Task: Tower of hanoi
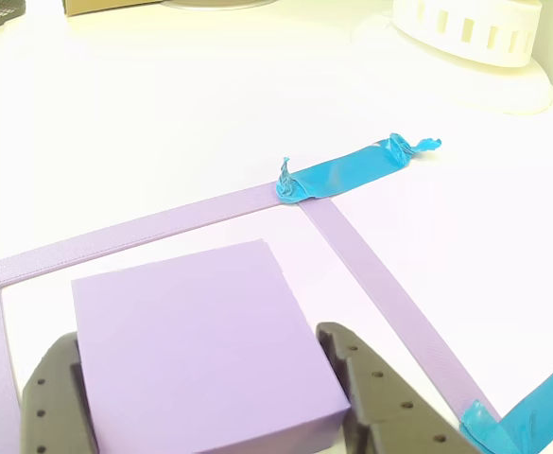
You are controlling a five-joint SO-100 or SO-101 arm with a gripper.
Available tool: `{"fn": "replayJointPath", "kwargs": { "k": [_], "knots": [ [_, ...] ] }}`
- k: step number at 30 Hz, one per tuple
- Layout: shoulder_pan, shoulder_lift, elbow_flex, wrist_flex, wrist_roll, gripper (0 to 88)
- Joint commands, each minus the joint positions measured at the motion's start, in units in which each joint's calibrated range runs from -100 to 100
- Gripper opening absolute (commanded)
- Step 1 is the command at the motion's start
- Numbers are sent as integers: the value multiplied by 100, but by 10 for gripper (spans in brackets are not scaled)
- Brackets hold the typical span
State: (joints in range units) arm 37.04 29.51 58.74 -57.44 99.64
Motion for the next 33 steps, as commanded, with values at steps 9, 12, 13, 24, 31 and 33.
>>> {"fn": "replayJointPath", "kwargs": {
  "k": [9, 12, 13, 24, 31, 33],
  "knots": [
    [-89, -72, -92, -62, 36, 178],
    [-109, -121, -56, -46, 36, 167],
    [-118, -137, -38, -46, 36, 160],
    [-214, -1009, 353, 561, 36, 145],
    [-329, -2801, 671, 2270, 36, 144],
    [-329, -3310, 680, 2837, 36, 143]
  ]
}}
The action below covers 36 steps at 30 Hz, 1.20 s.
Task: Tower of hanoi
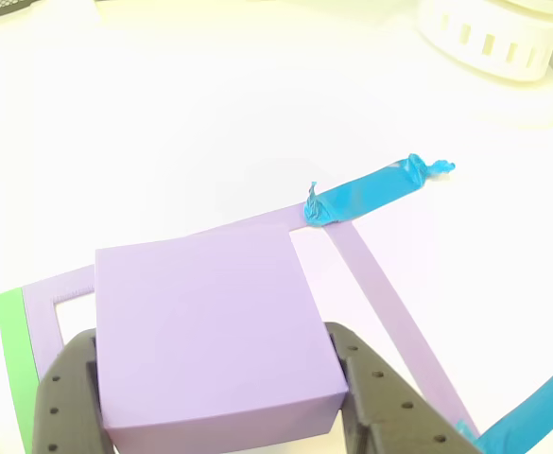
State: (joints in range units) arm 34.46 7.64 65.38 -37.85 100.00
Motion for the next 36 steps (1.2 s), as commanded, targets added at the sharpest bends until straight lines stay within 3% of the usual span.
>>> {"fn": "replayJointPath", "kwargs": {
  "k": [1, 13, 25, 36],
  "knots": [
    [-81, -1349, -11, 1137, 0, 142],
    [-187, -3538, -1711, 5315, 0, 131],
    [-963, -3836, -7056, 11105, 0, 127],
    [-2862, -4724, -8129, 12327, 0, 118]
  ]
}}
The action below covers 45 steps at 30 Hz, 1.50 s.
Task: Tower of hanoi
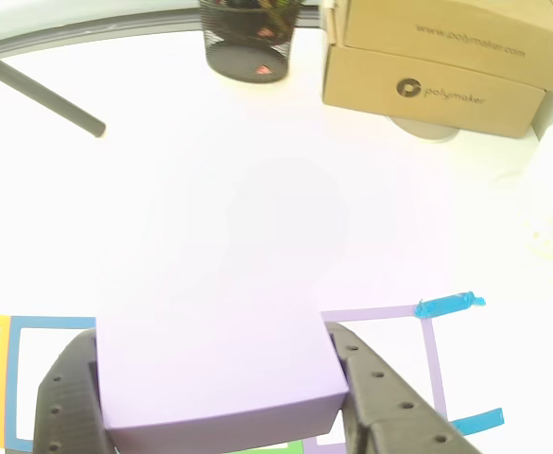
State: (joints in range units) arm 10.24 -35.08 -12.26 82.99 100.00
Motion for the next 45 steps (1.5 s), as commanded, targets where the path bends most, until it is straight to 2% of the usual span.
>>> {"fn": "replayJointPath", "kwargs": {
  "k": [1, 9, 13, 20, 34, 42, 45],
  "knots": [
    [-573, -558, -392, 341, 0, 117],
    [-1618, -1220, -265, 770, 0, 122],
    [-1992, -1583, 335, 729, 0, 121],
    [-2510, -1987, 2008, -202, 0, 120],
    [-3248, -1268, 6544, -4874, 0, 122],
    [-3478, 323, 7826, -7781, 0, 120],
    [-3565, 936, 7863, -8469, 0, 118]
  ]
}}
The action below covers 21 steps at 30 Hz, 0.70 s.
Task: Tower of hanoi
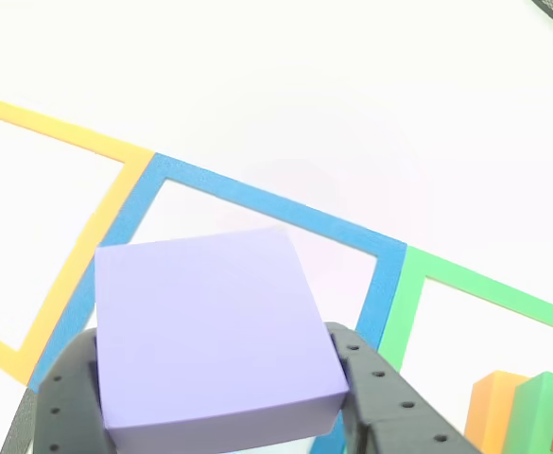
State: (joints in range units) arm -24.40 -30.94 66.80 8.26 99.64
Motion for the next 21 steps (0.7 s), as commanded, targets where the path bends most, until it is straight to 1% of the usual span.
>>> {"fn": "replayJointPath", "kwargs": {
  "k": [1, 5, 11, 16, 21],
  "knots": [
    [-110, 708, -44, -1239, 36, 118],
    [-120, 1281, -153, -1798, 36, 126],
    [-120, 2250, -553, -2349, 36, 122],
    [-110, 3203, -898, -3037, 36, 122],
    [-168, 3793, -907, -3741, 36, 122]
  ]
}}
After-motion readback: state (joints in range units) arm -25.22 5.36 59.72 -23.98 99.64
